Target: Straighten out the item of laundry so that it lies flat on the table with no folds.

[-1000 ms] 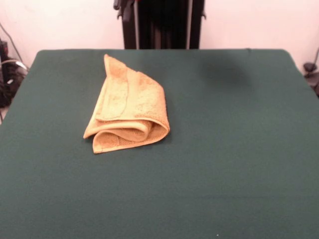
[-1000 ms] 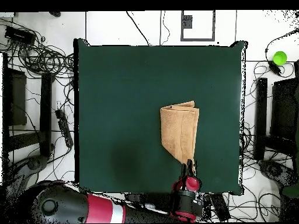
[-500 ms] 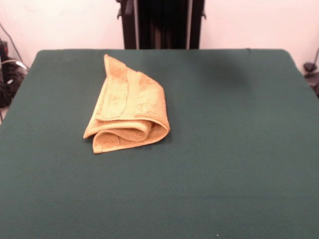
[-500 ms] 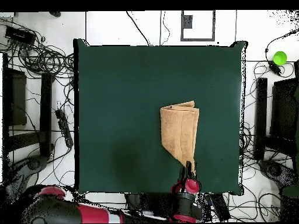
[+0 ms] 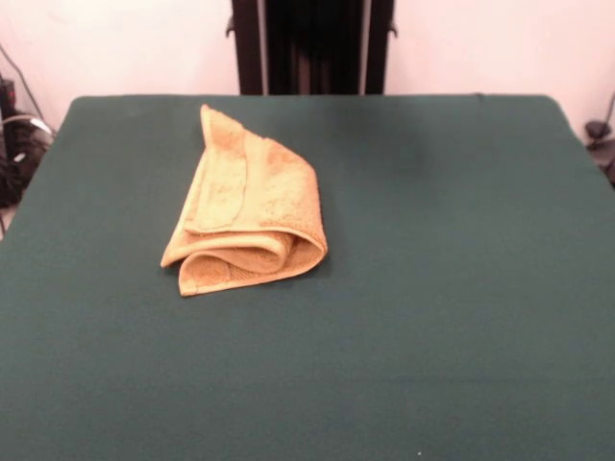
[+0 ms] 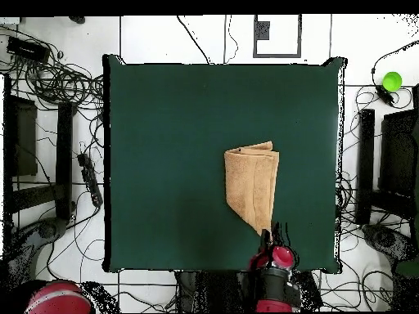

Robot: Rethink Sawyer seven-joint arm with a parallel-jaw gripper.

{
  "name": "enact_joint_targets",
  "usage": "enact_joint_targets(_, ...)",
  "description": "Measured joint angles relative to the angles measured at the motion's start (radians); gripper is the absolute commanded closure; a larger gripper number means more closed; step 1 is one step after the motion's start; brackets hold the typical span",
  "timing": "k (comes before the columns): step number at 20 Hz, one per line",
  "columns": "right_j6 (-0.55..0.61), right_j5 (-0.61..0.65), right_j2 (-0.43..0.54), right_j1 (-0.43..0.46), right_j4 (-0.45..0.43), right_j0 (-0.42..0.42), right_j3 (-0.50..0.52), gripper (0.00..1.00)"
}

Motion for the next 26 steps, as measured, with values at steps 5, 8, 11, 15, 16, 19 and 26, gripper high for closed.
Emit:
enact_joint_targets(5, 0.102, 0.099, 0.008, -0.128, -0.128, -0.031, -0.103, 0.00)
enact_joint_targets(8, 0.167, 0.139, 0.012, -0.175, -0.183, -0.039, -0.150, 0.00)
enact_joint_targets(11, 0.275, 0.185, 0.022, -0.232, -0.254, -0.054, -0.215, 0.00)
enact_joint_targets(15, 0.414, 0.232, 0.040, -0.277, -0.326, -0.081, -0.294, 0.00)
enact_joint_targets(16, 0.441, 0.240, 0.045, -0.282, -0.340, -0.088, -0.310, 0.00)
enact_joint_targets(19, 0.536, 0.266, 0.061, -0.289, -0.386, -0.110, -0.369, 0.00)
enact_joint_targets(26, 0.719, 0.299, 0.116, -0.289, -0.456, -0.188, -0.522, 0.00)
